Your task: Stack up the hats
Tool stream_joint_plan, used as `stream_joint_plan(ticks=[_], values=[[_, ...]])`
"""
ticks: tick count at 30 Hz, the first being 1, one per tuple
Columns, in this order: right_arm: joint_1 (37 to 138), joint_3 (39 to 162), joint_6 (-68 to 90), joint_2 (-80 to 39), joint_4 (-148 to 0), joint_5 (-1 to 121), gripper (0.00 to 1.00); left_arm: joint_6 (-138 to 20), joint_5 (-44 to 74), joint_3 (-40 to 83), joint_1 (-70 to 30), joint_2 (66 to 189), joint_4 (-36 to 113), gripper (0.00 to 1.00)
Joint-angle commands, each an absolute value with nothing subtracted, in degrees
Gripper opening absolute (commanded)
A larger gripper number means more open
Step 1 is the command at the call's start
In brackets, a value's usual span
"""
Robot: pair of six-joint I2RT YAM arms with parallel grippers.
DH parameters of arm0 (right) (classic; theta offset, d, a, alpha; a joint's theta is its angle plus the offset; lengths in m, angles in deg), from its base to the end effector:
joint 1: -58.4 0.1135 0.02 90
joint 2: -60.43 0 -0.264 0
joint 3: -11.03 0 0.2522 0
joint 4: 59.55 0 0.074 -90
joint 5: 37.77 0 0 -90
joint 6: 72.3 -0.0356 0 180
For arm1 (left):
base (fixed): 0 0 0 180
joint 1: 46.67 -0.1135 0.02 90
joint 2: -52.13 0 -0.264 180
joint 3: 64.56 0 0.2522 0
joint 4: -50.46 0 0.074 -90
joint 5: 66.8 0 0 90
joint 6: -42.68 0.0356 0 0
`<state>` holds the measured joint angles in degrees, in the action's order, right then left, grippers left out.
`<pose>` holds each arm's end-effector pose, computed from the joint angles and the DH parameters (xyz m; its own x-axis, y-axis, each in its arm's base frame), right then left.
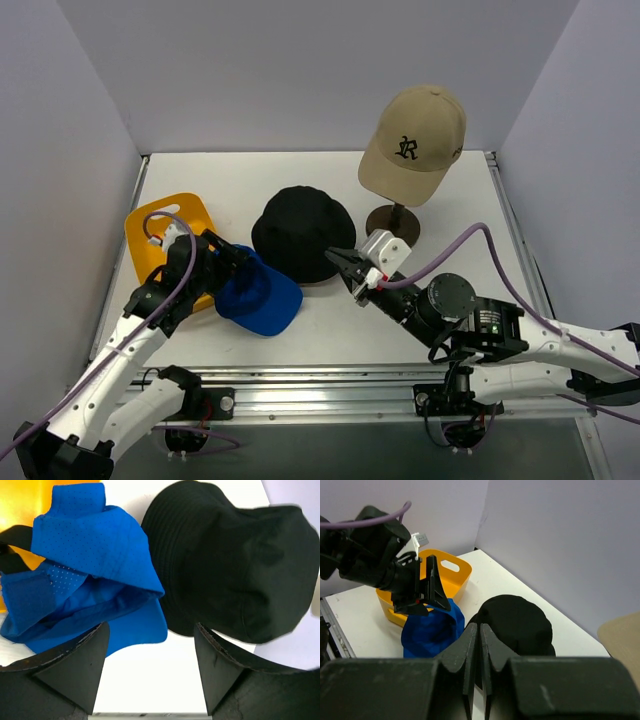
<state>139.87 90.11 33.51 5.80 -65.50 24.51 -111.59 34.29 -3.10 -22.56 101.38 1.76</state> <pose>0.0456 0.1922 0.4666 0.2660 0.1473 -0.9527 -0.7665 0.6316 -0.1164 0.1687 -0.0680 0.3021 -0.4696 -0.7584 -0.4521 -0.3762 0.6351 -0.6746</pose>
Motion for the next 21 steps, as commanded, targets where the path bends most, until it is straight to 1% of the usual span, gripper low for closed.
stream_joint_plan(ticks=[1, 2, 4, 13, 14, 16, 18, 20, 21], values=[[140.5, 90.2, 31.8, 8.5, -61.9, 22.8, 0.04, -119.5, 36.5, -6.5, -22.1, 101.1, 9.8, 0.77], [140.5, 90.2, 31.8, 8.6, -62.0, 22.8, 0.04, -119.9, 36.7, -6.9, -22.1, 101.6, 10.8, 0.77], [140.6, 90.3, 31.7, 8.8, -62.3, 22.4, 0.03, -120.6, 38.1, -6.9, -22.2, 103.4, 11.6, 0.80], [141.1, 90.3, 30.9, 8.8, -63.0, 20.9, 0.03, -120.3, 39.6, -1.6, -22.1, 111.9, 13.9, 0.80], [141.2, 90.5, 30.7, 8.7, -63.2, 20.9, 0.03, -120.2, 40.0, -1.2, -22.1, 113.0, 13.7, 0.77], [141.3, 90.7, 30.4, 9.0, -63.7, 20.5, 0.03, -120.4, 41.2, -1.1, -22.2, 113.6, 13.7, 0.76], [141.4, 90.7, 30.0, 9.6, -64.0, 19.6, 0.03, -120.0, 43.6, -1.2, -22.2, 113.5, 14.0, 0.69], [141.5, 90.4, 29.8, 10.1, -63.8, 18.7, 0.03, -119.4, 44.9, -1.3, -22.2, 112.4, 14.2, 0.61], [141.5, 90.1, 29.7, 10.3, -63.6, 17.4, 0.03, -118.7, 46.0, -1.3, -22.2, 112.1, 14.2, 0.52]])
